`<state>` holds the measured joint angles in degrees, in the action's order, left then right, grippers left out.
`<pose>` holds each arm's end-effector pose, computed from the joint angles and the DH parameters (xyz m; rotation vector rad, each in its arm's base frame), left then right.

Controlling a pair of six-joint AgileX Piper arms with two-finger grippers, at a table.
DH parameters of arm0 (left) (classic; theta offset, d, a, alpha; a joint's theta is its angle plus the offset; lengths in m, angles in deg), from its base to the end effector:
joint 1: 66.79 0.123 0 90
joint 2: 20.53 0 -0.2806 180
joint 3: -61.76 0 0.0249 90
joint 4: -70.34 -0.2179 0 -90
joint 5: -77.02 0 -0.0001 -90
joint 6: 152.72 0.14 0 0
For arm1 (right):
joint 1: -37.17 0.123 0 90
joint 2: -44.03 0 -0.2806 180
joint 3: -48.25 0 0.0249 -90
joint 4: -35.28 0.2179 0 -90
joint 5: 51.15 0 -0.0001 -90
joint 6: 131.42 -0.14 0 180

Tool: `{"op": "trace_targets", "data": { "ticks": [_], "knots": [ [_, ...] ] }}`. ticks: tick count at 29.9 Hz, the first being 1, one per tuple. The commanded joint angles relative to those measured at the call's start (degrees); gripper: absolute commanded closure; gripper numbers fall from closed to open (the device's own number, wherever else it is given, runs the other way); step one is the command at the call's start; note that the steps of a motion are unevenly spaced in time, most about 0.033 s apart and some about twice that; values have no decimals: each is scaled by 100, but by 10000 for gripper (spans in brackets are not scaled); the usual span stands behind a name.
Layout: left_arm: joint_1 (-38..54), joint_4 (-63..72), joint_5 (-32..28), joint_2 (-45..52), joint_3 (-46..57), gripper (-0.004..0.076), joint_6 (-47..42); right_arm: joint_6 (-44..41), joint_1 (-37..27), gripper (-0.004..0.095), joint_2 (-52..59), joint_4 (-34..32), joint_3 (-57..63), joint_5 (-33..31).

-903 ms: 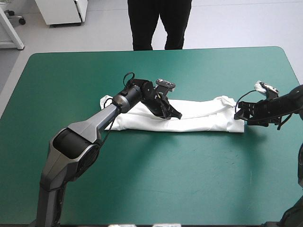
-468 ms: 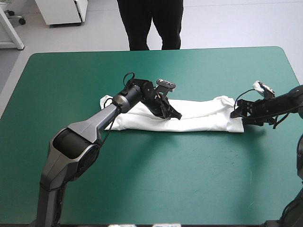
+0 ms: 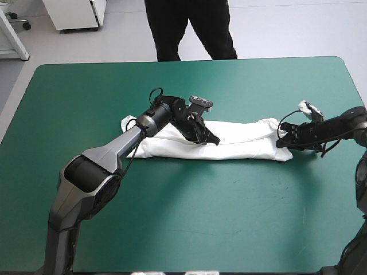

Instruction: Fold the cloth

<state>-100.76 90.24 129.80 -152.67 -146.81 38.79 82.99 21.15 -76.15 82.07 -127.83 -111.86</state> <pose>0.3632 -0.2905 0.1823 0.8658 2.6111 -0.5474 0.3564 -0.0097 0.1564 0.1747 2.7598 0.9470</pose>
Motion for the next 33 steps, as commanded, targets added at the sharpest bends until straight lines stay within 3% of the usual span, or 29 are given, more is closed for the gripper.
{"op": "trace_targets", "data": {
  "ticks": [1,18,33],
  "knots": [
    [-24,126,-48,377,-167,733,8,215,74,925,167,338,-21,-189],
    [-24,187,256,377,-167,733,8,305,74,925,1660,842,-481,-703],
    [-24,341,150,377,-167,733,54,92,74,925,1762,1130,-1161,-1064]
  ]
}}
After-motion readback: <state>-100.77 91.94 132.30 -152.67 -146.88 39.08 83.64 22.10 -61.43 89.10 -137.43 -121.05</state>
